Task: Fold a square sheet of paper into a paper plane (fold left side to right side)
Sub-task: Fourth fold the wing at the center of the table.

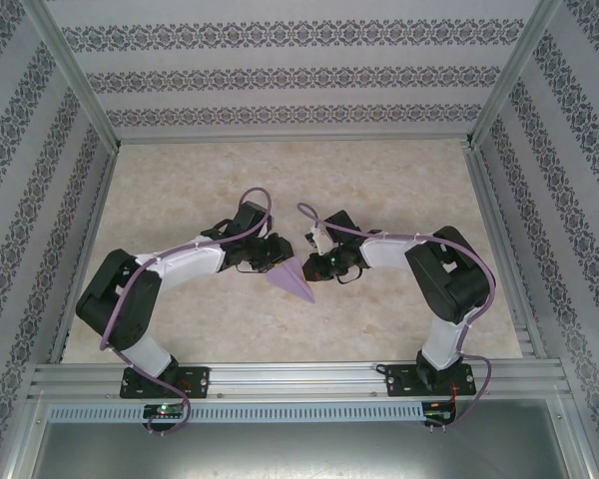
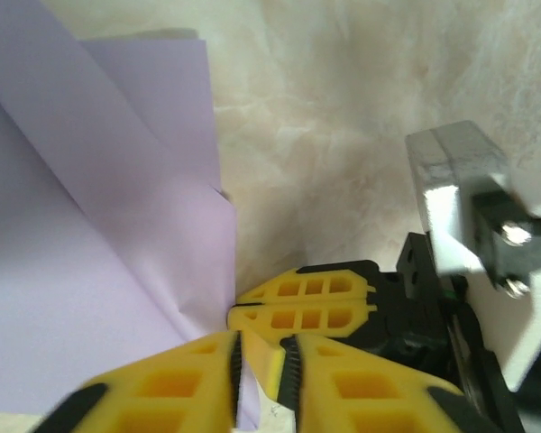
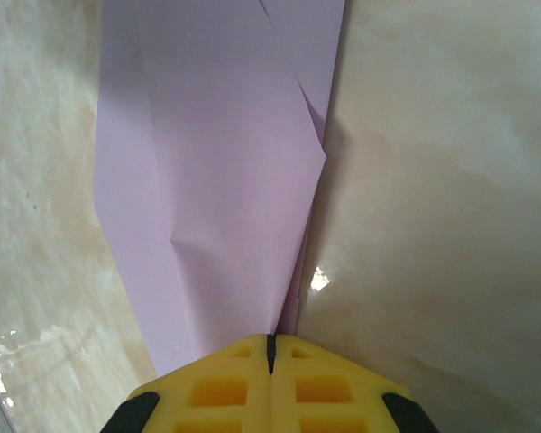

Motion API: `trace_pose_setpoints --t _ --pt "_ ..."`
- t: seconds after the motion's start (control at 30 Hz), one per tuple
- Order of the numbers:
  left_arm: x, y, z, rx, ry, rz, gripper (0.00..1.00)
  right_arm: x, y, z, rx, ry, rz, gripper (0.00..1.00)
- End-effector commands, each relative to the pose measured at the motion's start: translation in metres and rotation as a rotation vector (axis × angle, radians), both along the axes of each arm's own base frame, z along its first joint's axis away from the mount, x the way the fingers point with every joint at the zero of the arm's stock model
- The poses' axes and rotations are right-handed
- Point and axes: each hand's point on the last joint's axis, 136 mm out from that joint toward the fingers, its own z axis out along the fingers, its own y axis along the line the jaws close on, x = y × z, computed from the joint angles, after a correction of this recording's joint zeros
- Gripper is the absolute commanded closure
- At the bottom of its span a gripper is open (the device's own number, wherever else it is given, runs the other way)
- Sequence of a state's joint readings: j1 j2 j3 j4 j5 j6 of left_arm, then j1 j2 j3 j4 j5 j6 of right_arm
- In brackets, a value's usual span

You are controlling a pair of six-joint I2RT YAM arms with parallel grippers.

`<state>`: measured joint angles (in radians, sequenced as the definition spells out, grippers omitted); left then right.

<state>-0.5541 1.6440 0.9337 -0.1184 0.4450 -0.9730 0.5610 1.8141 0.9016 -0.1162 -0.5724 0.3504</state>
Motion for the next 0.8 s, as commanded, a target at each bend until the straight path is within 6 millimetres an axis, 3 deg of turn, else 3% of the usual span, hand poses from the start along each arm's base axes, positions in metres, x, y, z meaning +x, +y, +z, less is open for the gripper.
trace_pose_setpoints --t 0.0,0.33,0.77 --pt "0.010 -0.009 -0.002 -0.030 0.003 -0.026 0.82 -0.006 -0.006 -0.015 -0.065 0.015 0.014 1.00" --pt "0.021 -0.016 -0.032 -0.006 0.035 -0.031 0.85 -0.007 -0.004 -0.014 -0.061 0.012 0.020 1.00" --pt "0.005 0.000 -0.065 0.070 0.093 -0.025 0.87 -0.007 -0.006 -0.013 -0.068 0.012 0.019 1.00"
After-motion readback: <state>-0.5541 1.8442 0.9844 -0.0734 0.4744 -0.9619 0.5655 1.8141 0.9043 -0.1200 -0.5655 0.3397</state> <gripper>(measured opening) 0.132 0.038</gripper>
